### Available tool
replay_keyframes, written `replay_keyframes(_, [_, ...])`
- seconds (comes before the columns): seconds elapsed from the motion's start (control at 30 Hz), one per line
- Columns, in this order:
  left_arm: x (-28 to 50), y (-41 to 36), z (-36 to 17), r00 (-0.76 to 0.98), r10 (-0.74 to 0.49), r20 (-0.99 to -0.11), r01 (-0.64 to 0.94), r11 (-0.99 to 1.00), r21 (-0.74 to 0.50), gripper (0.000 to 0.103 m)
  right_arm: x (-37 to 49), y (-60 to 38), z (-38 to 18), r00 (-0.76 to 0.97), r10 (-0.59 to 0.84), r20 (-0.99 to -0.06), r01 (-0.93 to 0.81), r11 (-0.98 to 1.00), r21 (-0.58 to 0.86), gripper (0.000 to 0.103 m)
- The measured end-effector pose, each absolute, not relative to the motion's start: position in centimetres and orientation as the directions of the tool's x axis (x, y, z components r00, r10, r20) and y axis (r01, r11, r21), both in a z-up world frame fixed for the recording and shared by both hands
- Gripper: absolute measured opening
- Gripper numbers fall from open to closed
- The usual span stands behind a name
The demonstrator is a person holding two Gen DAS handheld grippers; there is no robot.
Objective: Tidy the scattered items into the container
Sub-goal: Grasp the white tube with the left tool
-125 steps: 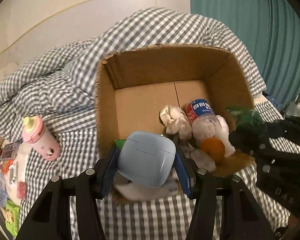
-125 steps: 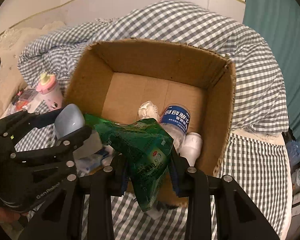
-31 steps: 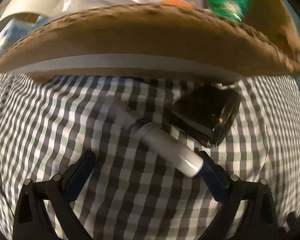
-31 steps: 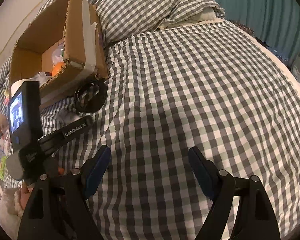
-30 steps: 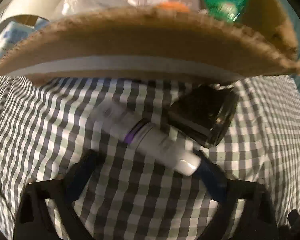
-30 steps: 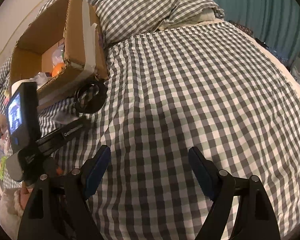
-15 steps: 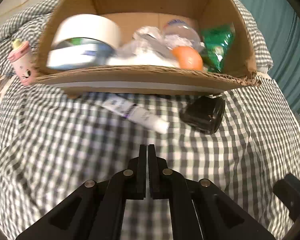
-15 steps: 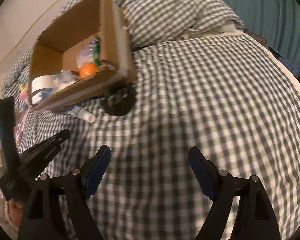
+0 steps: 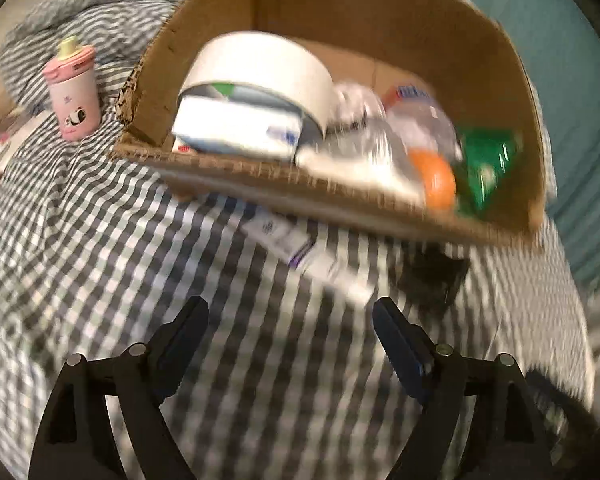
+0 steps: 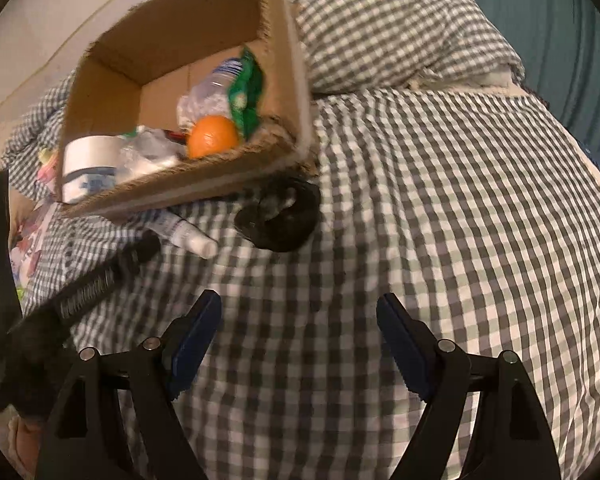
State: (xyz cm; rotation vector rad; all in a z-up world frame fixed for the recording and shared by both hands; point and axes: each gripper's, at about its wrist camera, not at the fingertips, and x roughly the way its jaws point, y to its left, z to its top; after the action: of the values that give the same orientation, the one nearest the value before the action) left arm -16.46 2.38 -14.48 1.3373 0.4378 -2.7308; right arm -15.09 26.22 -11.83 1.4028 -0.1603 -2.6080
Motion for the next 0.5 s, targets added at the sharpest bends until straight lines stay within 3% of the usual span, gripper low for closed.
replay_keyframes(0.17, [-18.4,2.9,-16.5,-0.605,-0.008,-0.796,0.319,-0.919,-0.233,0.087,-15.8,27.4,-12.7,-0.532,-0.193,-0.824,0.085,-0.981,0.175,0.08])
replay_keyframes(0.37, [-20.5,3.9,-18.6,-0.593,-0.025,-0.805,0.337,-0.915,-0.22,0.086,-16.7,28.0,-13.5,-0.52,-0.186,-0.834,0.071,-0.982,0.175,0.08])
replay_keyframes(0.4, [-20.8,4.0,-18.7,-0.597,-0.03,-0.802,0.332,-0.919,-0.213,0.081,-16.7,27.9,-13.6,-0.518,-0.184,-0.836,0.071,-0.982,0.172,0.08])
replay_keyframes(0.43, [-21.0,4.1,-18.6,-0.604,-0.036,-0.796,0.321,-0.925,-0.202,0.054,-16.8,27.9,-13.8,-0.517,-0.181,-0.837,0.07,-0.983,0.169,0.08])
replay_keyframes(0.47, [-21.1,4.2,-18.5,-0.611,-0.03,-0.791,0.303,-0.932,-0.199,0.036,-16.8,27.8,-13.8,-0.516,-0.18,-0.837,0.071,-0.983,0.168,0.08])
replay_keyframes(0.5, [-21.2,4.1,-18.4,-0.612,-0.014,-0.791,0.287,-0.936,-0.205,0.032,-16.8,27.7,-13.9,-0.516,-0.179,-0.838,0.071,-0.983,0.166,0.08])
